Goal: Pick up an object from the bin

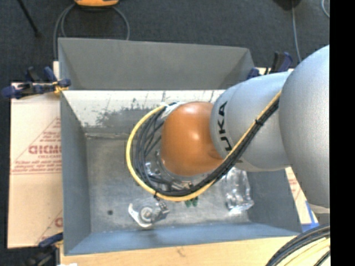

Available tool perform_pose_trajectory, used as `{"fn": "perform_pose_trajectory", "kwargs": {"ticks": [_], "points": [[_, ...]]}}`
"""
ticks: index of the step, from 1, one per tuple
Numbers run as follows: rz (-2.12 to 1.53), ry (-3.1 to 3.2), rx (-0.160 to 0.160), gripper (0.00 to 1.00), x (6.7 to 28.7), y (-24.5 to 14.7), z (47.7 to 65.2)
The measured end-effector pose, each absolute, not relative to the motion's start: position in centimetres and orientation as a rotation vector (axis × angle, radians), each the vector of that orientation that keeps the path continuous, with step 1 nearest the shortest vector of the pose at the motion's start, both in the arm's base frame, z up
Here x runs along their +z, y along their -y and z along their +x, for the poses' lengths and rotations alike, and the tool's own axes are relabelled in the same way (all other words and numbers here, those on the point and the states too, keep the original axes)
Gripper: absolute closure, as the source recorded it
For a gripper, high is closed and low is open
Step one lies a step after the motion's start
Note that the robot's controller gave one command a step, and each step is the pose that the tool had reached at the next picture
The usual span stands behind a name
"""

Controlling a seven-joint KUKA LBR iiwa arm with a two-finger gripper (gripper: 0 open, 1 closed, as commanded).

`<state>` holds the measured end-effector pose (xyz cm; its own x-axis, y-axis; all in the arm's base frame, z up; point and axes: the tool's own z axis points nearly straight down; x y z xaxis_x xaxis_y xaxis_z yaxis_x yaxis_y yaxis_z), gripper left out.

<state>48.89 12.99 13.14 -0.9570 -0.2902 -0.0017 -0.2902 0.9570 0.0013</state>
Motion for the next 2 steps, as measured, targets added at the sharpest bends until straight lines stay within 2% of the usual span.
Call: {"fn": "perform_pose_trajectory", "kwargs": {"ticks": [1, 2], "points": [[-0.237, -3.128, 0.006, 0.0, 7.6, -10.0, 49.7], [0.115, -3.137, 0.006, 0.0, 8.2, -14.7, 48.9]]}}
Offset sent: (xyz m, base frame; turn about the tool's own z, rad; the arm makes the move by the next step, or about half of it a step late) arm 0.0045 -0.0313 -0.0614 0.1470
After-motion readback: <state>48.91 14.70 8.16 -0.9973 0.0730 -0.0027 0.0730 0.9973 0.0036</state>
